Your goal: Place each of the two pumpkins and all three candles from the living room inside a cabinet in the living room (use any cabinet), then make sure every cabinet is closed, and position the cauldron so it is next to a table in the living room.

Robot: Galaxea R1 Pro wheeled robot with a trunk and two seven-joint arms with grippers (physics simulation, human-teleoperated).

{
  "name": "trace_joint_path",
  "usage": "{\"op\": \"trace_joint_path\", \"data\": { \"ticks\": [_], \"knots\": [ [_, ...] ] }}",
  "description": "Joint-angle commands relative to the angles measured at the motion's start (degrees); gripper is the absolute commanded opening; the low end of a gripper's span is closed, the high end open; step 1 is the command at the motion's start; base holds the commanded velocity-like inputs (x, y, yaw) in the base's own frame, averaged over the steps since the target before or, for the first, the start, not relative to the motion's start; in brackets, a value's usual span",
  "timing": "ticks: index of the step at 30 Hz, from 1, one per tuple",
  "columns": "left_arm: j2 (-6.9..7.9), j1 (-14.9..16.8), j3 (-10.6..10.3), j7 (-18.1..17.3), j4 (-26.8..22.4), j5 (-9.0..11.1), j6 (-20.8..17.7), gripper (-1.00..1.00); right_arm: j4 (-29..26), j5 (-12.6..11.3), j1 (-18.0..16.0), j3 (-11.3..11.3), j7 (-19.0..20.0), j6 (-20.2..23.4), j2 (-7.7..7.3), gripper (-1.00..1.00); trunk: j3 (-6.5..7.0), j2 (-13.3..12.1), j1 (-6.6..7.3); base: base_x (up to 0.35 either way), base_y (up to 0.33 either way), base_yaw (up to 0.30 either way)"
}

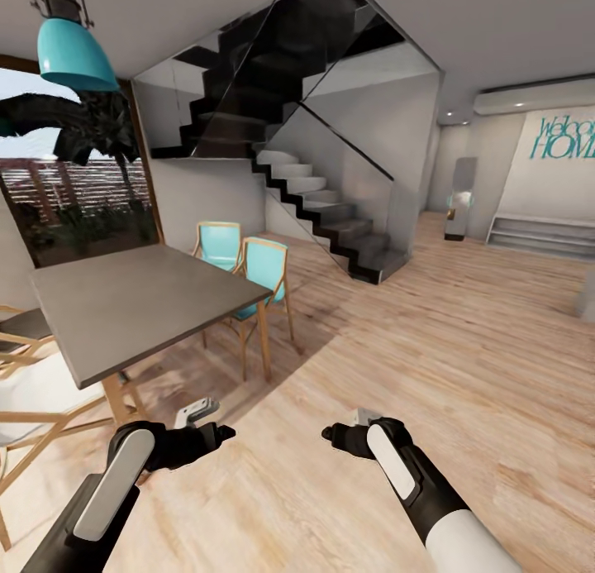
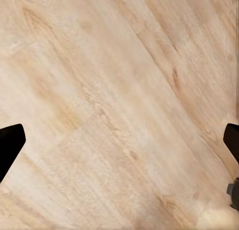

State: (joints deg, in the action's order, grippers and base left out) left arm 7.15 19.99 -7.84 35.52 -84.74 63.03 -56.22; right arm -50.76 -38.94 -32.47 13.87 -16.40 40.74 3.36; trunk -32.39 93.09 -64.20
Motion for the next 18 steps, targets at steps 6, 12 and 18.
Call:
{"op": "trace_joint_path", "data": {
  "ticks": [6,12,18],
  "knots": [
    [0.06,0.03,-0.07,0.60,-0.08,0.53,-0.03,1.00,-0.04,-0.61,-0.05,0.12,-0.56,0.05,0.02,1.00,0.15,0.03,-0.03,0.321,0.000,-0.280],
    [0.06,0.05,-0.11,0.56,-0.08,0.47,-0.03,1.00,-0.04,-0.61,-0.05,0.14,-0.56,0.05,0.04,1.00,0.34,0.03,-0.03,0.321,0.000,-0.249],
    [0.06,0.05,-0.08,0.56,-0.08,0.46,-0.03,1.00,-0.04,-0.61,-0.05,0.13,-0.56,0.05,0.04,1.00,0.37,0.03,-0.03,0.322,0.000,-0.038]
  ]
}}
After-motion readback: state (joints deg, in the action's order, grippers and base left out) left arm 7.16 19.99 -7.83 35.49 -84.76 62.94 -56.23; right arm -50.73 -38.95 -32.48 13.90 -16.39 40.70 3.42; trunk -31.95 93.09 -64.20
